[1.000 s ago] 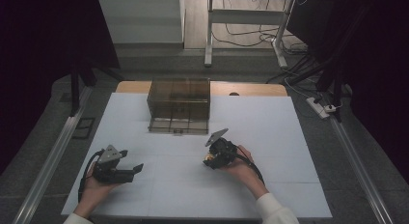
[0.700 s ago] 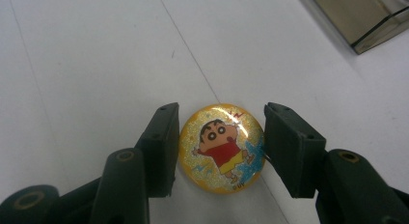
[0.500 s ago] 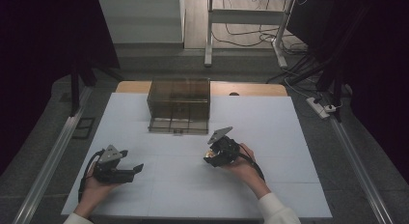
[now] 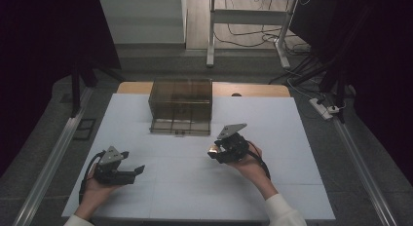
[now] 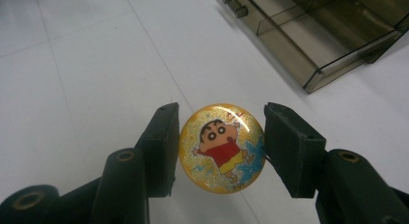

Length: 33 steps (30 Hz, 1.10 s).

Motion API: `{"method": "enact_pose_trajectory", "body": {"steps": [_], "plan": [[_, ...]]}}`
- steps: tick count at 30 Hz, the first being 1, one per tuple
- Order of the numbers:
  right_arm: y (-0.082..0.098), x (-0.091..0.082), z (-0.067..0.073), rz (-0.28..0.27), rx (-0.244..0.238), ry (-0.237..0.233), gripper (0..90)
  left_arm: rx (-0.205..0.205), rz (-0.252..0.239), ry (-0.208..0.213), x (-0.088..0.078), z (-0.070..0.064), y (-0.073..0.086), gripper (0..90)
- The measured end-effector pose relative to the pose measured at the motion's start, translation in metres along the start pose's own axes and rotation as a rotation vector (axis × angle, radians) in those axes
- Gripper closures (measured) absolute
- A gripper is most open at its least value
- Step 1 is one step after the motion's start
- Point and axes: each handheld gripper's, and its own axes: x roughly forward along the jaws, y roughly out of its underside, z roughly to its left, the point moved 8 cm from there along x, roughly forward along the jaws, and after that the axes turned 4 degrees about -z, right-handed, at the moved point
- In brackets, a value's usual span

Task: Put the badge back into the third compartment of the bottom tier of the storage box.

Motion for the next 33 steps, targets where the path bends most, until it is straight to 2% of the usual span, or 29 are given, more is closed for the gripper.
{"method": "enact_pose_trajectory", "body": {"steps": [9, 20, 33], "plan": [[-0.007, -0.010, -0.003, -0.057, 0.023, -0.002, 47.4, 0.000, 0.000, 0.000, 0.000, 0.000, 0.000, 18.3], [-0.012, -0.022, -0.011, -0.115, 0.028, 0.035, 47.4, 0.000, -0.001, 0.000, 0.000, 0.000, 0.000, 18.4], [-0.016, -0.026, -0.013, -0.139, 0.027, 0.054, 47.4, 0.000, -0.001, 0.001, 0.000, 0.000, 0.000, 18.4]]}}
